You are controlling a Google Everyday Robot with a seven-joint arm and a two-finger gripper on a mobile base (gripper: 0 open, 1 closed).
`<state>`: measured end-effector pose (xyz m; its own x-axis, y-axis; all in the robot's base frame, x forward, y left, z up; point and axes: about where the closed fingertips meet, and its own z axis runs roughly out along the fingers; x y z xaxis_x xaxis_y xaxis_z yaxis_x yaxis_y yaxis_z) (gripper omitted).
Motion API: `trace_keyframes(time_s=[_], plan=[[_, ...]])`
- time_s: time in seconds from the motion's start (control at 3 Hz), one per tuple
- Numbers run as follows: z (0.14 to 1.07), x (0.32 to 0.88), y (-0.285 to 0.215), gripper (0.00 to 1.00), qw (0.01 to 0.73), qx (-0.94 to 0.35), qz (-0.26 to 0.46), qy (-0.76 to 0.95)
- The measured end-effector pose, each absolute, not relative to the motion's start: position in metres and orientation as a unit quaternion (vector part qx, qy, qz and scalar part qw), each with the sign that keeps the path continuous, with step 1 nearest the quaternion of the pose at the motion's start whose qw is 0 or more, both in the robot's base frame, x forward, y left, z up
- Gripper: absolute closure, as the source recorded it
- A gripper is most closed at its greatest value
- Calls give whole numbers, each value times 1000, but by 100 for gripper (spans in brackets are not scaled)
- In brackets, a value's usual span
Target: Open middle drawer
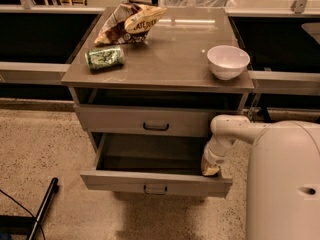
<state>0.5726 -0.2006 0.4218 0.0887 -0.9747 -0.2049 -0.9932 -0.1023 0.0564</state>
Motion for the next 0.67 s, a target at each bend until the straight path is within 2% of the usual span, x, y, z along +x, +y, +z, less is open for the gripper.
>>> trace_keyframes(time_s=[0.33,0.67], plan=[[405,552,-186,75,41,-740,119,661],[399,537,-180,56,43,-738,133,660]])
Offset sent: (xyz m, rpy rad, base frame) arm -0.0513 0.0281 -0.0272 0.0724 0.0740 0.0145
